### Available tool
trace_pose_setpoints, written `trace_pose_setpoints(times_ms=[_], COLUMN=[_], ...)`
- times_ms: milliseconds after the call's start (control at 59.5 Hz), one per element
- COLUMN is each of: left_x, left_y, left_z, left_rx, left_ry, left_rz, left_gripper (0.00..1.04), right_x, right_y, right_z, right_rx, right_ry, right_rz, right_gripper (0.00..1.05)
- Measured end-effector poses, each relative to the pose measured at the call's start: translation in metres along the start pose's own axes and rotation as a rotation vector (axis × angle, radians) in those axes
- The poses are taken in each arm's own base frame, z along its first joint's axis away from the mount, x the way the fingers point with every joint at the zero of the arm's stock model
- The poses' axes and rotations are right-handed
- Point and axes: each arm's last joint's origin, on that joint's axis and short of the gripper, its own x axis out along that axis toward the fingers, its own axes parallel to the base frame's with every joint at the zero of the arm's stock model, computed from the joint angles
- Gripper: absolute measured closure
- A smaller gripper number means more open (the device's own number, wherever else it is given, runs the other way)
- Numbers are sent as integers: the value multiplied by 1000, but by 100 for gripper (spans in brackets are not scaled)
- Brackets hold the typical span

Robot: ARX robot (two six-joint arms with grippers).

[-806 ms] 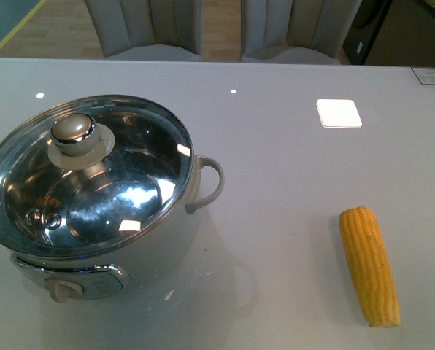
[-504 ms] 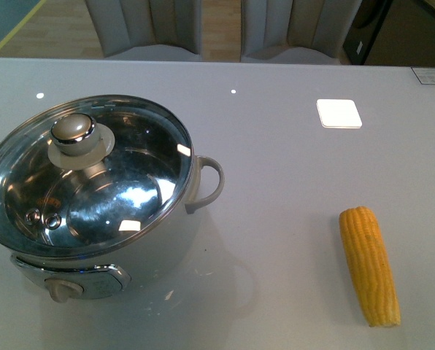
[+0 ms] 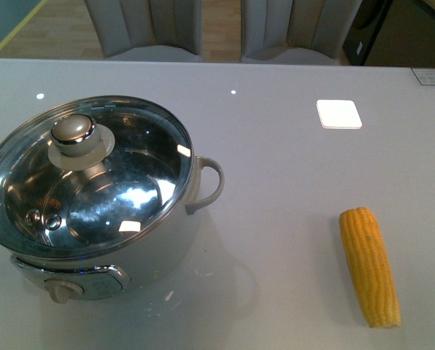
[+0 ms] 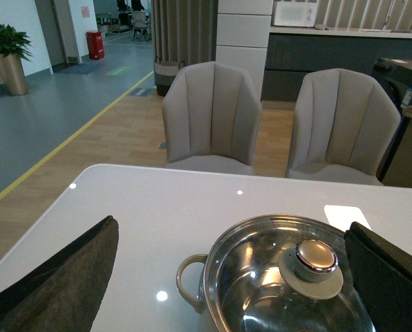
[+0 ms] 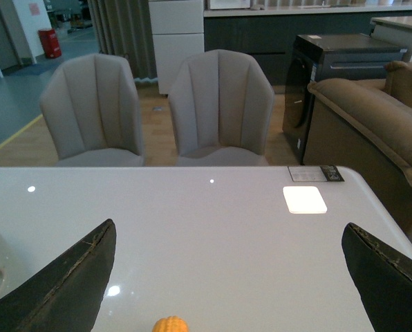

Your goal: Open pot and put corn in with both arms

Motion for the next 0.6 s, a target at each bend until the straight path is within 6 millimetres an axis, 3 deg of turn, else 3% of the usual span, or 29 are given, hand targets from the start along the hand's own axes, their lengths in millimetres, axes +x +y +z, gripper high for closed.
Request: trace_pose_setpoints(times_ms=[34,118,202,420,605], left_x=[0,1,0,3,43], left_y=[0,-2,-6,-16,-35], left_z=[-1,-4,-12,-9,-2], left_rx=[-7,-30,-29,-5,55], left_ry=[39,328,436,420,355], left_rz=[12,45,32,-5,-41], left_gripper=[7,7,7,7,7], right_x=[0,0,0,0,0], right_y=[0,0,0,0,0], right_z=[0,0,0,0,0], right_rx=[0,0,0,0,0], right_ry=[0,0,-1,-1,-1], right_rz=[0,0,0,0,0], right_gripper=[9,9,9,9,9])
